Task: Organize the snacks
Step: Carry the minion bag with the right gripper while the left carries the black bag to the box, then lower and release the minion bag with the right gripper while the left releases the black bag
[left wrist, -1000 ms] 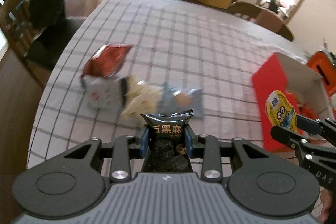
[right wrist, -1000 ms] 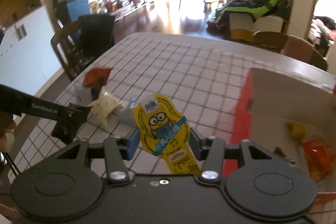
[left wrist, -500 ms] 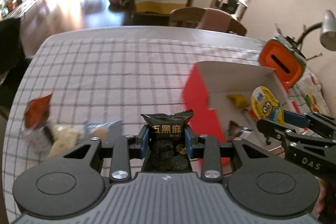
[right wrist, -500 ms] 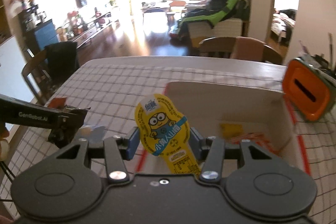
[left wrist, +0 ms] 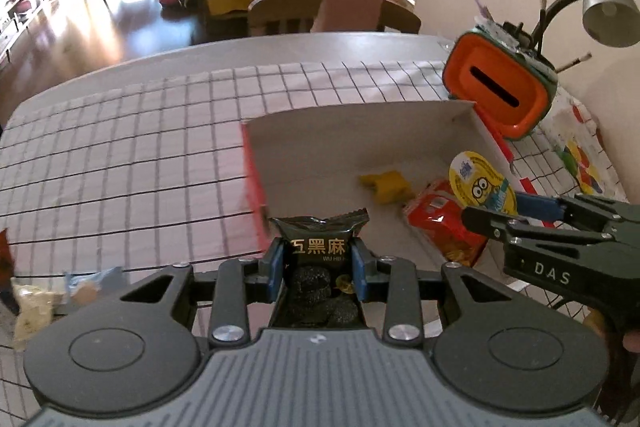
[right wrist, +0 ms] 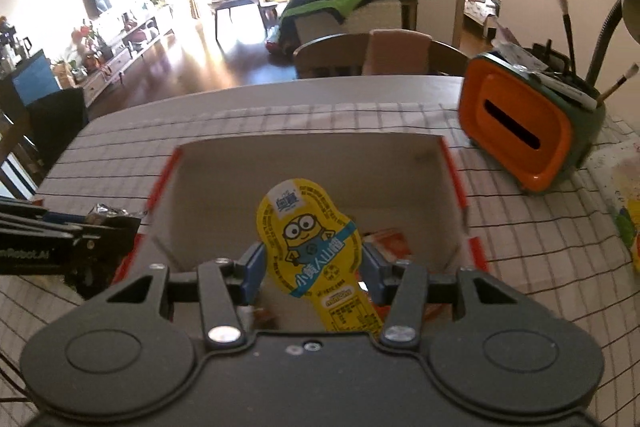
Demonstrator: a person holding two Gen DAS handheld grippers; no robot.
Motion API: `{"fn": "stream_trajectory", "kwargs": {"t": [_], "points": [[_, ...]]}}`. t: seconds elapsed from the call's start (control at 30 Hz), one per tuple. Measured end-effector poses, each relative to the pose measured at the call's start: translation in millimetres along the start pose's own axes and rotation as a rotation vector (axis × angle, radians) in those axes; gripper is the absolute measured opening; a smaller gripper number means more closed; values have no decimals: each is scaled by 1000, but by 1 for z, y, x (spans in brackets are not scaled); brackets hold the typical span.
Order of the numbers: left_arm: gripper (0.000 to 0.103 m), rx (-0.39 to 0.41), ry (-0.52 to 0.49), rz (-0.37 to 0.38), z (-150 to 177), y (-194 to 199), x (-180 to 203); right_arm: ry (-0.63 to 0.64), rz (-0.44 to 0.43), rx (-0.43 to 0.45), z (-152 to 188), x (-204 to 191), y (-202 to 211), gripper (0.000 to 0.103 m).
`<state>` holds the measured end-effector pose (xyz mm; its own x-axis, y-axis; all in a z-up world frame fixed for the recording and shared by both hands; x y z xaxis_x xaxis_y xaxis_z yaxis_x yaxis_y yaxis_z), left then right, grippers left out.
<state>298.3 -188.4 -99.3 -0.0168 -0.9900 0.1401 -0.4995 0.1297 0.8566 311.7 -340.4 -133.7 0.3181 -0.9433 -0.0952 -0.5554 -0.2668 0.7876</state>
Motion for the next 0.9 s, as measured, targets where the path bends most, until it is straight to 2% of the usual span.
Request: {"fn": "stream_trajectory", "kwargs": {"t": [0.27,0.5,0.8,0.9], "points": [[33,-75,-13,-31,-12,-40,19,25,19,-64,1,24,-23,50],[33,-133,-45,-49,-20,-65,33,69,10,-110,3,25,-44,50],[33,-223,-35,-66,-13,-93,30,109,5,-169,13,27,-57,50],[33,-227,-39,-82,-13,-99,31,119,7,-170,14,24,-57,50]]}}
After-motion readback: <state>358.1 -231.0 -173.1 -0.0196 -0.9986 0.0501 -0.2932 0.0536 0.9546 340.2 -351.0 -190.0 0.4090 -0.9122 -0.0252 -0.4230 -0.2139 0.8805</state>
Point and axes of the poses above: each gripper's, at about its wrist camera, not at the fingertips, and y roughly against the way its jaws point, x to its right, z to its underside, the point moved 7 cm from there along -y, roughly the way its jaws point, and after that the axes turned 3 degrees about -x, right-handed, at the moved point
